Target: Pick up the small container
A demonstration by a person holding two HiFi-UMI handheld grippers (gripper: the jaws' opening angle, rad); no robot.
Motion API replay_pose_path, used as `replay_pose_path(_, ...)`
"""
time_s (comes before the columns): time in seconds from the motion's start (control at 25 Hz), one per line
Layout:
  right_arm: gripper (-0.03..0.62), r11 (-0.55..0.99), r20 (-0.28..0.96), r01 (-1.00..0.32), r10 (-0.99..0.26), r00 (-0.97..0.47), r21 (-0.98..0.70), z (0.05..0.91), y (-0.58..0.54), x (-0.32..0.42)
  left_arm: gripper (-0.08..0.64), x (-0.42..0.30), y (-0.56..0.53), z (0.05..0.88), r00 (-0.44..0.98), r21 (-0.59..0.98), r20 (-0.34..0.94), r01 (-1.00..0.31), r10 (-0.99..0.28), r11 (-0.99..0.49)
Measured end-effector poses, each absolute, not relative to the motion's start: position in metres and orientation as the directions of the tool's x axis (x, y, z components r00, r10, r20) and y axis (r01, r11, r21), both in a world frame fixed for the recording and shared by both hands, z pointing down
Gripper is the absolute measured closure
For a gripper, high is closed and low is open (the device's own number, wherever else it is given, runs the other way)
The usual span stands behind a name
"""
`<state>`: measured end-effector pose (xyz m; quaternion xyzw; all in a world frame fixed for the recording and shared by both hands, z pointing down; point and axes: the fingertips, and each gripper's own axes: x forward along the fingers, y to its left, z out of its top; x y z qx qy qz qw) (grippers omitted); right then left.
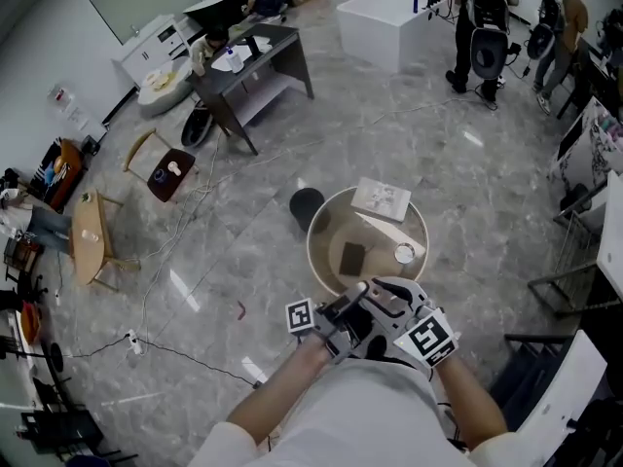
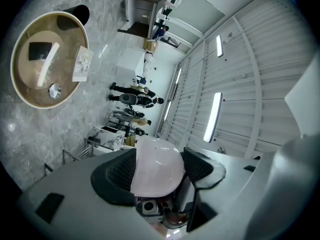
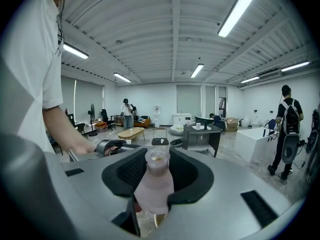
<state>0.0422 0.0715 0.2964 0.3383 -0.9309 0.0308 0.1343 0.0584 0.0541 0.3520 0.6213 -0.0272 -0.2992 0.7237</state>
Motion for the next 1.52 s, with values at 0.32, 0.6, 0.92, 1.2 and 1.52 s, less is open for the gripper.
replay_pose_path(0.32,0.440,0.745,0.264,-0.666,-0.647,-0.715,0.024,0.283,0.071,0.016,0.252,0.032,0.054,0.339,0.845,0.921,-0.327,0.385,-0.424,0.057)
replay_pose_path(0.6,0.440,0.733,0.241,-0.680,-0.666,-0.706,0.033,0.278,0.074,0.004,0.252,0.020,0.057,0.337,0.845,0.917,-0.335,0.394,-0.417,0.061)
replay_pose_path(0.92,0.440,0.733,0.234,-0.679,-0.667,-0.707,0.041,0.270,0.075,0.008,0.252,0.025,0.058,0.328,0.841,0.912,-0.351,0.406,-0.411,0.052)
replay_pose_path(1.2,0.440,0.729,0.232,-0.683,-0.673,-0.703,0.046,0.266,0.083,0.009,0.252,0.027,0.065,0.323,0.840,0.910,-0.361,0.412,-0.404,0.044)
replay_pose_path(1.52,0.440,0.727,0.238,-0.685,-0.674,-0.699,0.047,0.269,0.092,0.011,0.252,0.029,0.075,0.328,0.846,0.912,-0.353,0.406,-0.400,0.054)
